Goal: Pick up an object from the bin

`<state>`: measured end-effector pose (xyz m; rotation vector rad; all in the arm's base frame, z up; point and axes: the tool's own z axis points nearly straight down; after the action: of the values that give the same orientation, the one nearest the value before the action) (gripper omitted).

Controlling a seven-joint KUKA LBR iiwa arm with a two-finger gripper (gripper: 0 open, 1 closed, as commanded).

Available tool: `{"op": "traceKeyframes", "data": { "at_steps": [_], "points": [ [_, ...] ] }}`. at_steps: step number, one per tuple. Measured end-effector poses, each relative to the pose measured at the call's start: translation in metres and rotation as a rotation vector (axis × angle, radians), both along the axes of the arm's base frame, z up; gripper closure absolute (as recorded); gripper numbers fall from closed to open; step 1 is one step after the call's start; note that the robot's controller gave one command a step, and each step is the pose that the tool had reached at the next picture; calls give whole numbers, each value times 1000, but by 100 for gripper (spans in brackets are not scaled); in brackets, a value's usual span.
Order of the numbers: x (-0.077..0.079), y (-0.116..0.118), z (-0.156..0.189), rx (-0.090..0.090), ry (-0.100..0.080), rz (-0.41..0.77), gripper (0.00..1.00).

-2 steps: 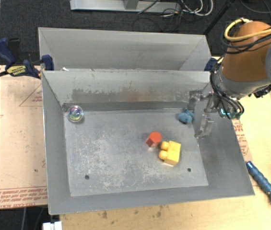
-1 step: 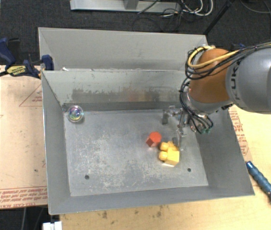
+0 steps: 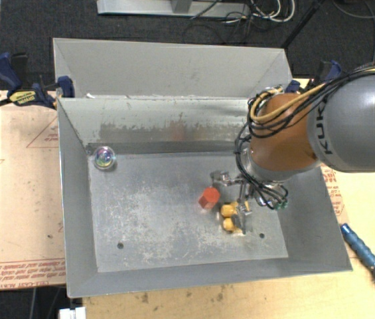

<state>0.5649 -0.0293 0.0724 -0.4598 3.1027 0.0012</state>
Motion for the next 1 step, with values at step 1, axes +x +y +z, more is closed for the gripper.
{"op": "traceKeyframes", "data": {
  "at_steps": [1],
  "points": [
    [1,1,0,1,-4,1,100]
  ]
}}
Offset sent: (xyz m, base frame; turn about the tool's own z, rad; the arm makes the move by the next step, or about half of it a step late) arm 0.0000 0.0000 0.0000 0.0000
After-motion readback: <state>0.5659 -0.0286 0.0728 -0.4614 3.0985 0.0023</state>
